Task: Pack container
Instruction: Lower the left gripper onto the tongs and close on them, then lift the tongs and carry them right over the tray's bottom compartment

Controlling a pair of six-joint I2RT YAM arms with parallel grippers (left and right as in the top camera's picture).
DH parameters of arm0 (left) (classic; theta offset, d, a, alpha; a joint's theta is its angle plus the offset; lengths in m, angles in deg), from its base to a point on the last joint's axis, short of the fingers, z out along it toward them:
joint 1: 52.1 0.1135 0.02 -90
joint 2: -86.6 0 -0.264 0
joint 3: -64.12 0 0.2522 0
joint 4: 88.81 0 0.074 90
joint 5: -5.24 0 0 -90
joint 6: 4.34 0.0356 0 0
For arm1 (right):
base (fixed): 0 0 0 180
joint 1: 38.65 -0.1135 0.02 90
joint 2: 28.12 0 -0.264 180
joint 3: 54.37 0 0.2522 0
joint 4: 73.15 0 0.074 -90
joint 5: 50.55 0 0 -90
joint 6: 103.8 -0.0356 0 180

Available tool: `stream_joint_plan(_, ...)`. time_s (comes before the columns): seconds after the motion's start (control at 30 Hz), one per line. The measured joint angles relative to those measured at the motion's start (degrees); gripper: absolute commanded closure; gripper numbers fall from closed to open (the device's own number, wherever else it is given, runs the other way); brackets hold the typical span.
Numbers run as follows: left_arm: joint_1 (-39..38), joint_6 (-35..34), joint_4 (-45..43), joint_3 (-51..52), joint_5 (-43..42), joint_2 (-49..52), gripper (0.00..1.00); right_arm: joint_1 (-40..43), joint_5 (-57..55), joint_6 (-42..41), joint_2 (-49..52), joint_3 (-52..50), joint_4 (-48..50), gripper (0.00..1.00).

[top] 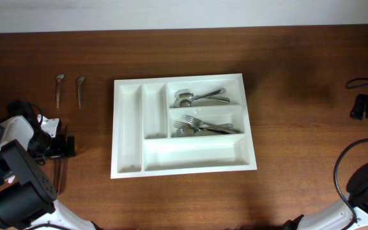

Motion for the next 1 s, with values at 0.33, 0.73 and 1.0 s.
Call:
stream_joint_plan(0.33,-2.27,1.64,-0.57,-0.13,0.85,0.00,0.21,0.00,0.00,0.00,0.00,0.00,0.00,0.01)
stream_joint_plan(0.73,-3.13,2.12,0.59,-0.13,3.15,0.02,0.83,0.00,0.00,0.04,0.00,0.00,0.00,0.01)
stream_joint_plan(1.0,-3.17,2.01,0.79,-0.20,5.40,0.04,0.98,0.00,0.00,0.00,0.00,0.00,0.00,0.01)
